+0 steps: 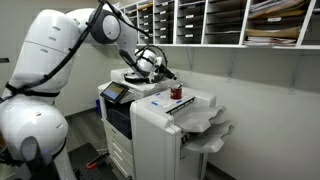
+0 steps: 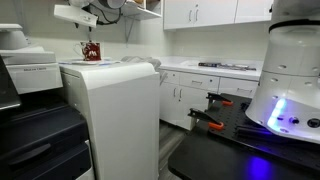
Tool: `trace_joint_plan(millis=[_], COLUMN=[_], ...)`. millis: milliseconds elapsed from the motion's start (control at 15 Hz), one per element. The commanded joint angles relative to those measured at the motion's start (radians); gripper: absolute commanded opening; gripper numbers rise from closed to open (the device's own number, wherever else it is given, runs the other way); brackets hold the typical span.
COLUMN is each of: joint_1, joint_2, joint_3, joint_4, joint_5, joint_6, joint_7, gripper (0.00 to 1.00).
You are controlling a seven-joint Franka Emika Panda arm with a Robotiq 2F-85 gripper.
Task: Put the object in the red mug
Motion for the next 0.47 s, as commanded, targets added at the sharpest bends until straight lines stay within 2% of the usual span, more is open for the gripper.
trace_joint_plan(millis=[0, 67, 133, 200, 400], joint_1=[-0.072, -0.114, -0.123, -0.163, -0.21], joint_2=[-0.162, -0.199, -0.241, -0.272, -0.333], joint_3=[0.028, 0.059, 0.053, 0.083, 0.111], joint_4=[-0.13, -0.158, -0.187, -0.21, -0.25], joint_5=[0.301, 0.408, 0.543, 0.659, 1.011], joint_6=[0.118, 0.129, 0.135, 0.122, 0.048], joint_7=[-0.188, -0.269, -0.371, -0.461, -0.722], gripper=[0.93, 0.99, 1.0, 1.0, 1.0])
